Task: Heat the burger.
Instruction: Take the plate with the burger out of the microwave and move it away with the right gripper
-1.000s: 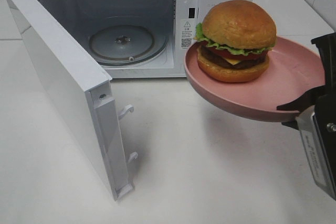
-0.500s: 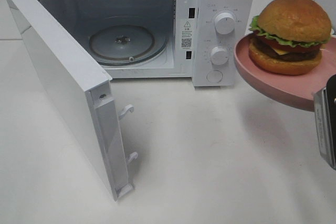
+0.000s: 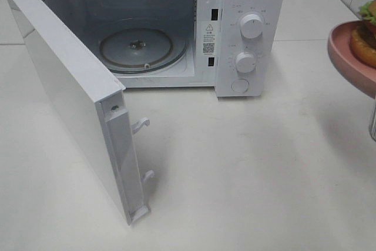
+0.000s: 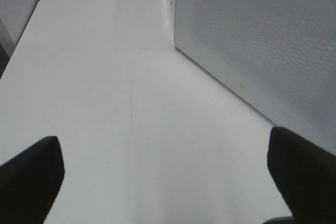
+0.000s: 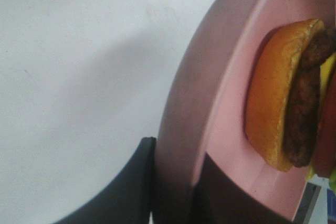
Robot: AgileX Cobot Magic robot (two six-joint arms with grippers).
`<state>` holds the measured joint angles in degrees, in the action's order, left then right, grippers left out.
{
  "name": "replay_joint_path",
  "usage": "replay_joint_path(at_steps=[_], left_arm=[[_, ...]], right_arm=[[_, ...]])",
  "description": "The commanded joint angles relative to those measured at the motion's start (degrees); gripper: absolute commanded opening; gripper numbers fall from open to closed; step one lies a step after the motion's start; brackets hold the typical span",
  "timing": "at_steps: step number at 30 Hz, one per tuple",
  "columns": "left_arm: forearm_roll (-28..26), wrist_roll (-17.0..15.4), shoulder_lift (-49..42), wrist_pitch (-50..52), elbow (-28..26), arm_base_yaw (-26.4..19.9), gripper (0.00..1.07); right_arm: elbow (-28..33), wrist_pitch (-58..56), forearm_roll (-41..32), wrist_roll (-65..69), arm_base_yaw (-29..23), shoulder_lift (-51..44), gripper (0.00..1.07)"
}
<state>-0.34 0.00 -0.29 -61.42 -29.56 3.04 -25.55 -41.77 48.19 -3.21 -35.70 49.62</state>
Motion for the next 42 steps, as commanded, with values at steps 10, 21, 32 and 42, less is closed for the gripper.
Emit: replay_joint_path(at_steps=[10, 21, 32, 42], left_arm=[[-0.23, -0.4, -0.23, -0.06, 0.0, -0.11, 0.98], [-0.23, -0.4, -0.23, -0.06, 0.0, -0.11, 0.98], [-0.23, -0.4, -0.23, -0.06, 0.0, -0.11, 0.98], [-0.23, -0.4, -0.23, -0.06, 0.0, -0.11, 0.98]], right_arm=[[-0.34, -12.2, 7.79, 24.41, 0.29, 11.57, 0.05], [-0.86, -13.01, 8.88, 50.71, 0.29, 26.13, 0.05], [-4.3, -13.06, 10.54, 64.86, 0.29, 40.28, 0.08], [-8.08, -13.06, 12.26, 70.47, 0.29, 52.31, 0.11]])
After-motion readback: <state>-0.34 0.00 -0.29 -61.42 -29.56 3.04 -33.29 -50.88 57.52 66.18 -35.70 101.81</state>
